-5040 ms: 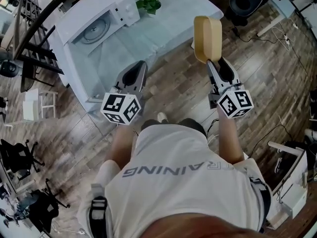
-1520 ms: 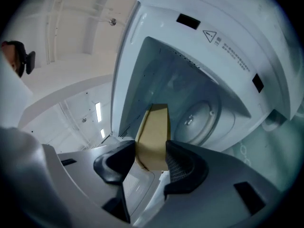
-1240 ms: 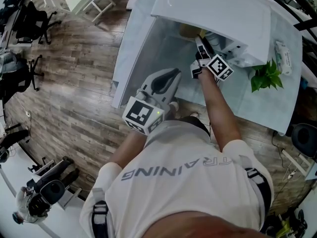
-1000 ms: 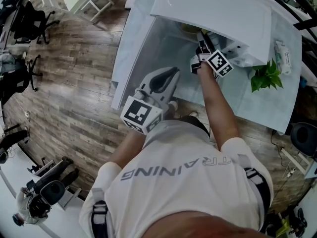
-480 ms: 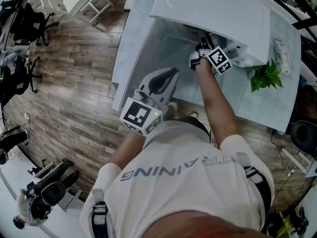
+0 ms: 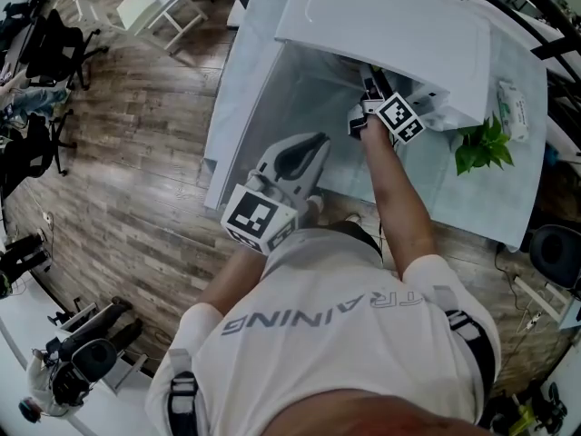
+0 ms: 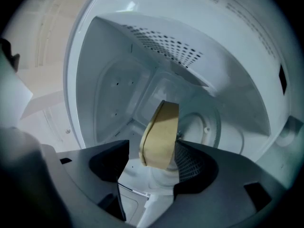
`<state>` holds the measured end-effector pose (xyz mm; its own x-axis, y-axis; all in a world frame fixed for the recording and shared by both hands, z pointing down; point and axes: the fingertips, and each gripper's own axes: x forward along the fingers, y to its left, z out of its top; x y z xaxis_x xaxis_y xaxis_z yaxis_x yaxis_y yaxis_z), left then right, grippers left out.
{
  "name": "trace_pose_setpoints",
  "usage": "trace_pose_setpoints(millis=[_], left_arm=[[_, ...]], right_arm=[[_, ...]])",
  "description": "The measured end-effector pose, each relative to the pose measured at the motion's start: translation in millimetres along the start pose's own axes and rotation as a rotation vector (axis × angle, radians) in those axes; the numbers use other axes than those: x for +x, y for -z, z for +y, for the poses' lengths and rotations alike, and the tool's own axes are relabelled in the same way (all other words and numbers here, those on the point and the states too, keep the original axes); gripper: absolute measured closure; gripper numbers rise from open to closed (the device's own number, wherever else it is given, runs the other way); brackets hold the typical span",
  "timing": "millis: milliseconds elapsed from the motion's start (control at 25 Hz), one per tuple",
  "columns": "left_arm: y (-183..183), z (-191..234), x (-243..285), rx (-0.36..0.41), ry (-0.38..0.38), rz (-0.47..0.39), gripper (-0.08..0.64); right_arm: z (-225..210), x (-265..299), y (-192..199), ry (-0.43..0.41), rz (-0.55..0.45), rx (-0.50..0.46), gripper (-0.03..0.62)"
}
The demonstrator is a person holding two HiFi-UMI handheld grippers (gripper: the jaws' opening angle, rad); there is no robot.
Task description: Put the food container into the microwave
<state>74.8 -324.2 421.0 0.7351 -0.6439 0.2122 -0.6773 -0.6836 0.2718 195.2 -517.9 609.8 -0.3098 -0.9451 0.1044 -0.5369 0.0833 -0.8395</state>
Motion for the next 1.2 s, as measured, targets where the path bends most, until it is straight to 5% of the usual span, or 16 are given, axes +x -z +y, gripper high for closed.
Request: trace_pose_setpoints(millis=[320, 640, 1000, 1200], left_arm=[[2.4, -3.6, -1.6, -0.003, -0.003, 0.005, 0.512], [3.1, -4.0, -1.8, -0.021, 0.001, -0.001, 0.512], [5.4, -2.7, -2.9, -0.028, 0.003, 0.003, 0.512], [5.9, -2.9, -4.4, -0.032, 0.007, 0.003, 0.512]], right_arm=[[-4.8, 0.6, 27.5, 0.122, 0.231, -0.328, 0.288], [-19.4, -8.9, 38.6, 0.232, 0.327, -0.398, 0.379], [-20.9, -12.7, 52.1, 0.227, 0.406, -0.376, 0.52], [-19.1, -18.2, 56.9, 0.214, 0.417, -0.38, 0.548]])
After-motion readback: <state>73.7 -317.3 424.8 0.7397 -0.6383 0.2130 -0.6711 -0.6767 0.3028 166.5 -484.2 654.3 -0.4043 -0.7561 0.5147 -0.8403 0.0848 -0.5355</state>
